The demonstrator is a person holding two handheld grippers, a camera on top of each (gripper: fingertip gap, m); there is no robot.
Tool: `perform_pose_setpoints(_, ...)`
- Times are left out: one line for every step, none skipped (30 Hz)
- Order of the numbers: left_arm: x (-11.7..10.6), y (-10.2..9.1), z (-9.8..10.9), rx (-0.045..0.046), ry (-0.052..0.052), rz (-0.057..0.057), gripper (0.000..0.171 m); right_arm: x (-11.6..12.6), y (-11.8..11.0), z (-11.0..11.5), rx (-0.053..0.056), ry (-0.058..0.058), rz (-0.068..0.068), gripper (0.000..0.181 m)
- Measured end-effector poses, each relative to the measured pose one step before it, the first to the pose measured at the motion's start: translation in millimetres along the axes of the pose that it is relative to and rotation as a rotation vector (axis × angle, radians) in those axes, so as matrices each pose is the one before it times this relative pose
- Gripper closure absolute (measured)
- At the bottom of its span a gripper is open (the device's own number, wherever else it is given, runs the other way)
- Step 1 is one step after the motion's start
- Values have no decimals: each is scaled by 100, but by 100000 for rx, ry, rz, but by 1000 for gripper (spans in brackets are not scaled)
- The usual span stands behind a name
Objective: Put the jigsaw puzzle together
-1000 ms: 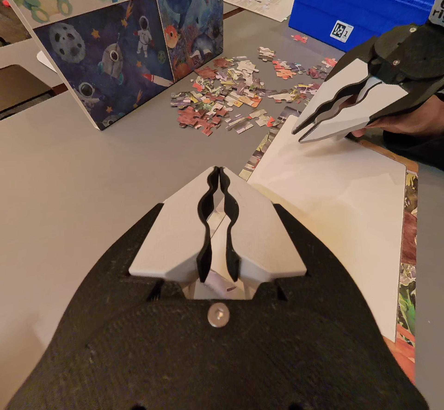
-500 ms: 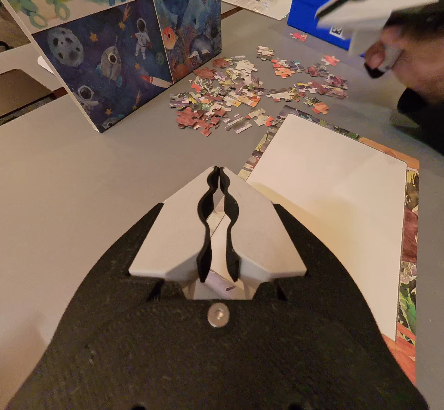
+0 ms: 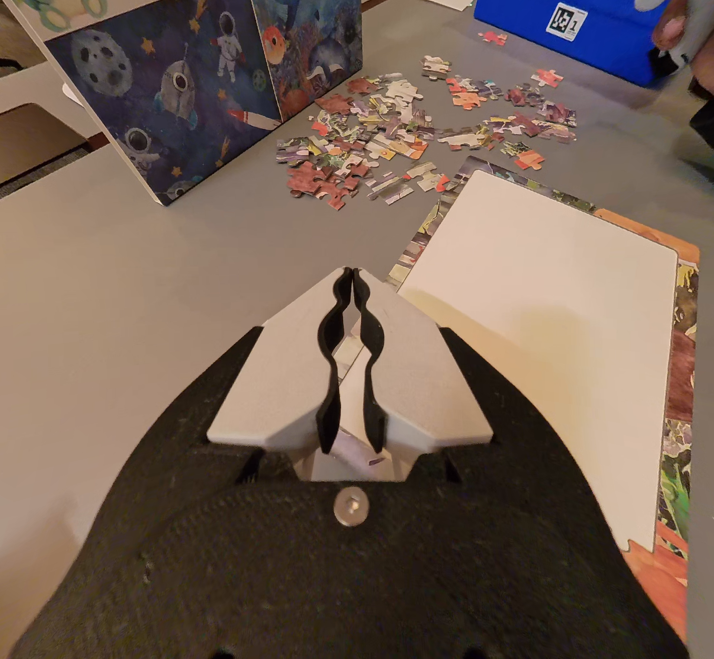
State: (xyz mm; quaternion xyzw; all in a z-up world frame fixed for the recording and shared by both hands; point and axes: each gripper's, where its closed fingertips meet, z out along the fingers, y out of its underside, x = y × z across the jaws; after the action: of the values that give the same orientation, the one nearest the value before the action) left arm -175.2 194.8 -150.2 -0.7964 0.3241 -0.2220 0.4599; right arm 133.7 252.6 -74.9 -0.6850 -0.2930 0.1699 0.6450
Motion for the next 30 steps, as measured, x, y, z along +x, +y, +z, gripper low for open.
perform_pose_setpoints(8, 13, 7, -56, 27, 37, 171, -594, 355, 102, -887, -4283, -492, 174)
perform_pose_setpoints(22, -3, 12, -18, 2, 93, 171, -755, 700, 230, -2712, -5552, 241, 171)
perform_pose_setpoints(16, 14, 13, -81, -24, 115, 171, -789, 998, 330, -4584, -5816, 996, 168)
perform_pose_setpoints(12, 32, 22, -193, -31, 148, 171, -774, 1123, 418, -5251, -5401, 1231, 164)
perform_pose_setpoints(-7, 42, 30, -229, -105, 152, 171, -740, 1067, 493, -5102, -4733, 1168, 162)
perform_pose_setpoints(-13, 44, 28, -248, -95, 66, 171, -768, 920, 517, -4661, -4400, 765, 161)
perform_pose_setpoints(5, 41, 30, -228, 16, 27, 171, -812, 765, 537, -4141, -4263, 204, 161)
perform_pose_setpoints(1, 27, 18, -143, -5, 50, 171, -771, 683, 535, -4034, -3830, -43, 161)
perform_pose_setpoints(3, 15, 3, -39, -48, 54, 171, -808, 722, 507, -4592, -4156, 115, 162)
perform_pose_setpoints(7, -7, 13, 2, -22, 52, 171, -739, 705, 492, -4700, -4055, 773, 162)
perform_pose_setpoints(1, 0, 5, -26, -21, 39, 171, -448, 611, 450, -3921, -2677, 1345, 160)
perform_pose_setpoints(-12, 19, 9, -9, -60, 39, 171, -153, 521, 384, -3158, -1259, 1568, 155)
perform_pose_setpoints(1, 6, 2, -64, -28, 29, 171, -127, 428, 328, -2429, -1212, 1494, 150)
perform_pose_setpoints(6, -6, -10, 10, 0, 26, 171, -100, 259, 283, -1396, -1160, 1496, 144)
perform_pose_setpoints(24, -21, -2, 119, 40, 48, 171, 25, 184, 257, -958, -396, 1366, 139)
perform_pose_setpoints(40, -28, 2, 59, 73, 85, 171, 53, 262, 226, -1429, -118, 1001, 135)
perform_pose_setpoints(15, -10, -2, 18, -26, 146, 171, 9, 351, 210, -2003, -261, 702, 132)
perform_pose_setpoints(9, 6, 8, -84, -61, 147, 171, 29, 405, 183, -2272, -38, 587, 130)
perform_pose_setpoints(9, 16, 15, -125, -22, 117, 171, 45, 258, 102, -1329, 162, 344, 130)
perform_pose_setpoints(7, 13, 8, -53, -52, 94, 171, -153, 85, -30, -300, -982, 550, 131)
perform_pose_setpoints(-10, 14, 11, -86, -44, 39, 171, -213, 88, -84, -244, -1634, 868, 133)
perform_pose_setpoints(-7, 4, -2, -28, -41, 13, 171, -248, 126, -107, -284, -2019, 1206, 136)
perform_pose_setpoints(-4, -2, 1, 11, -28, -5, 171, -302, 124, -102, -299, -2491, 1314, 139)
perform_pose_setpoints(6, 4, -2, -26, 31, -24, 171, -387, 132, -40, -161, -3091, 877, 143)
perform_pose_setpoints(12, -18, -4, 90, 41, 25, 171, -295, 84, -48, 165, -2306, 693, 142)
perform_pose_setpoints(21, -16, 4, 30, 34, 73, 171, -258, 132, -73, -275, -2031, 440, 144)
perform_pose_setpoints(11, 5, 3, -60, -18, 108, 171, -303, 185, -73, -479, -2147, 28, 146)
perform_pose_setpoints(15, 20, 9, -127, -32, 114, 171, -229, 191, -66, -489, -1661, -371, 150)
perform_pose_setpoints(10, 10, 1, -90, -21, 119, 171, -21, 114, -64, -141, -235, -693, 151)
perform_pose_setpoints(5, -4, 7, 5, -57, 115, 171, 154, -79, -89, 597, 1111, -940, 148)
